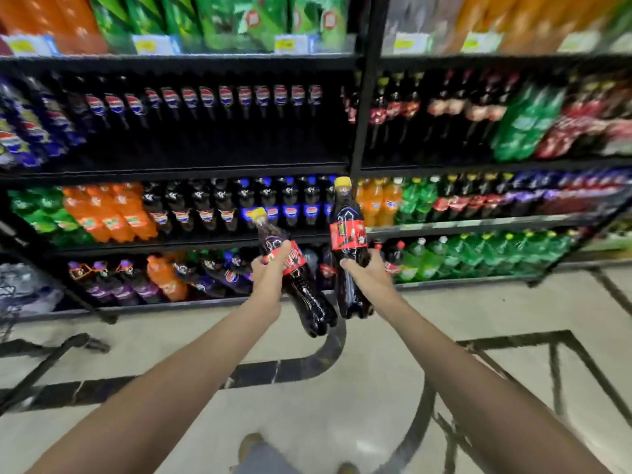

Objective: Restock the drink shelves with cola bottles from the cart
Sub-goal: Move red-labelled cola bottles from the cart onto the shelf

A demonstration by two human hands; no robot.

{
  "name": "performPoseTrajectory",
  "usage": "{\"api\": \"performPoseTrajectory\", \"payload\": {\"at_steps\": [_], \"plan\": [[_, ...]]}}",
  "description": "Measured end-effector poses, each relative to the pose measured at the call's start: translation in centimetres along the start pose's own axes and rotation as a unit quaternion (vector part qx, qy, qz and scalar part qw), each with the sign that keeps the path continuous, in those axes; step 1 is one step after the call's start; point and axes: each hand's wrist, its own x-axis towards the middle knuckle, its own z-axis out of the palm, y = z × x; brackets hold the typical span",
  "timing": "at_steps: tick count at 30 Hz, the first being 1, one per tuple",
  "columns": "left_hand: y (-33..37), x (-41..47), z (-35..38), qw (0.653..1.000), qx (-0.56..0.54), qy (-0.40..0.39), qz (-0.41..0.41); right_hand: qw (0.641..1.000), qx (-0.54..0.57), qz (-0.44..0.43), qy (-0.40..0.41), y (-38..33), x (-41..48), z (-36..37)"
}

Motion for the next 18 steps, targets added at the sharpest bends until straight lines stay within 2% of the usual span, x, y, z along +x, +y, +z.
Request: {"api": "performPoseTrajectory", "payload": {"at_steps": [10,18], "plan": [[-2.6,-0.7,17.8,0.986,0.111,-0.123,0.009,0.99,0.043,0.015,0.13,3.4,2.8,-15.3],[-4.1,3.3,30.4,0.973,0.126,-0.195,-0.013,0.984,0.049,0.048,0.167,5.1,9.3,-24.2]]}}
